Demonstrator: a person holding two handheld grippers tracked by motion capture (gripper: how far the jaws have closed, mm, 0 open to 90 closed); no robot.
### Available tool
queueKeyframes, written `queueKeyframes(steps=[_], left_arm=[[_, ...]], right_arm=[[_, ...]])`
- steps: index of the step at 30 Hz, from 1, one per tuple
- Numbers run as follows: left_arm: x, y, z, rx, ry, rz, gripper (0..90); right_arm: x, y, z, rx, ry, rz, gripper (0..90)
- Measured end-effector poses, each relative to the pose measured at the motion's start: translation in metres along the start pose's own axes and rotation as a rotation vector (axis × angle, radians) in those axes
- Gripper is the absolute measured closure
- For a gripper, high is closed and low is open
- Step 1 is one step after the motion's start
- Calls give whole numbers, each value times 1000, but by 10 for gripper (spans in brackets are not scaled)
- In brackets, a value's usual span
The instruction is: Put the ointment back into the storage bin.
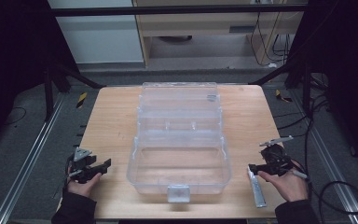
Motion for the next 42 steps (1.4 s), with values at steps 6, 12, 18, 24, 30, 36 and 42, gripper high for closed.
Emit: queueKeyframes(steps=[6,12,18,24,30,36,42], left_arm=[[-1,0,1,0,-5,4,321],[-1,1,1,-1,-6,3,321],[-1,1,1,-2,-8,5,322],[-1,1,1,-2,-9,6,322],[-1,1,1,-3,-10,6,322],[-1,1,1,-5,-11,6,322],[-1,1,1,-5,-8,2,322]], right_arm=[[-8,-2,10,6,-73,11,370],[-17,-3,16,13,-130,24,410],[-23,-2,21,22,-171,37,450],[-30,0,27,17,-216,45,492],[-31,-2,33,23,-253,46,543],[-33,-2,40,8,-286,52,576],[-35,-3,45,5,-315,58,600]])
Point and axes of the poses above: each handheld gripper's, and its own axes: z roughly forward along the jaws, x roughly out of its top, y roughly to its right, the point moved 10 cm from there along z, roughly forward along the jaws, and after that the axes turned 8 degrees about x, right-handed, at the moved point
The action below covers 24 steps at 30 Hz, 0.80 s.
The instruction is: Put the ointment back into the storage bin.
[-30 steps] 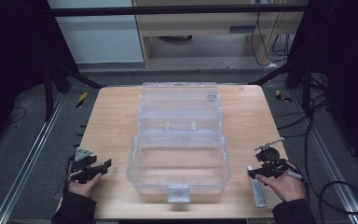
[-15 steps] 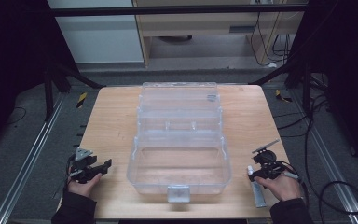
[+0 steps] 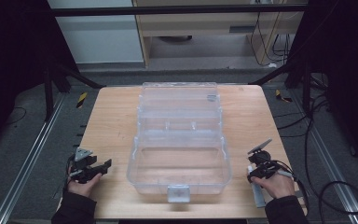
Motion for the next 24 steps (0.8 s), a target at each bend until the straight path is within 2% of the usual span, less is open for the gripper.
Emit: queueKeyframes(steps=[5,11,15,19,24], left_arm=[[0,0,0,1,-1,1,323],[0,0,0,0,0,-1,323],[0,0,0,1,-2,1,323],[0,0,0,0,-5,3,324],[-1,0,1,0,-7,4,324]], right_arm=[[-4,2,8,19,-22,15,635],[-3,1,9,21,-21,13,693],[-4,1,8,25,-34,19,696],[-3,0,4,31,-32,7,697],[0,1,-7,36,0,-12,697]])
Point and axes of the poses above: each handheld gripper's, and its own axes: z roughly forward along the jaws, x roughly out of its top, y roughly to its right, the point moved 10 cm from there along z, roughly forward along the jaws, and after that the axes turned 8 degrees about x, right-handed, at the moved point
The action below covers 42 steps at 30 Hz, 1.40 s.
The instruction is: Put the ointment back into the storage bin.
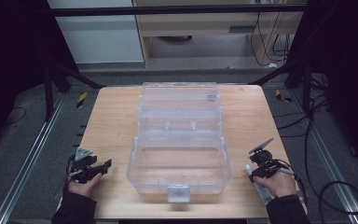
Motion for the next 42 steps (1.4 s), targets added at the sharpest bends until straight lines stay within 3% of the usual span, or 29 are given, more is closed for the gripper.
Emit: queueKeyframes(steps=[6,7,8,9,11,12,15,16,17,20,21,27,33,34,42], left_arm=[[-1,1,1,-1,-10,5,324],[-1,1,1,-1,-9,5,324],[-1,1,1,-1,-9,5,324],[-1,1,1,-1,-9,6,324],[0,1,1,-2,-4,2,324],[0,1,1,-2,-4,2,324],[-1,2,1,-4,-7,6,324],[-1,2,1,-4,-7,6,324],[-1,2,0,-5,-6,6,324],[0,3,0,-8,0,6,324],[0,3,0,-9,-3,7,324],[-1,2,1,-8,-7,10,324],[-1,3,1,-10,-7,11,324],[-1,3,1,-10,-6,10,324],[-1,3,1,-11,-6,13,324]], right_arm=[[10,-4,-16,15,82,-45,696],[14,-6,-23,29,131,-52,696],[14,-6,-23,29,131,-52,696],[20,-8,-30,39,192,-67,696],[25,-10,-38,48,250,-68,696],[25,-10,-38,48,250,-68,696],[35,-13,-53,67,334,-108,696],[35,-13,-53,67,334,-108,696],[40,-14,-61,68,385,-132,696],[43,-16,-67,74,412,-161,696],[46,-21,-73,75,446,-207,696],[58,-37,-91,106,519,-307,696],[67,-52,-106,128,544,-385,696],[71,-58,-112,135,552,-417,696],[80,-82,-122,155,510,-555,696]])
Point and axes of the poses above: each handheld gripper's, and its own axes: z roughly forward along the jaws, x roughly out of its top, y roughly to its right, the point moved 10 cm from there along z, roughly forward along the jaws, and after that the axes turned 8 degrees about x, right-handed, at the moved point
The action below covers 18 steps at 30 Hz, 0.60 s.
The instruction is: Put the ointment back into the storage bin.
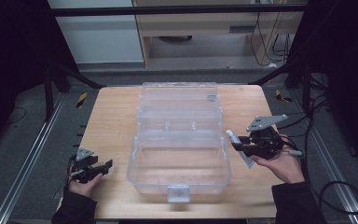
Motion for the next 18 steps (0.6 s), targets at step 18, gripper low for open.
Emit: queueKeyframes(steps=[18], left_arm=[[0,0,1,-4,-1,-3,325]], right_arm=[[35,-43,35,185,-188,-259,696]])
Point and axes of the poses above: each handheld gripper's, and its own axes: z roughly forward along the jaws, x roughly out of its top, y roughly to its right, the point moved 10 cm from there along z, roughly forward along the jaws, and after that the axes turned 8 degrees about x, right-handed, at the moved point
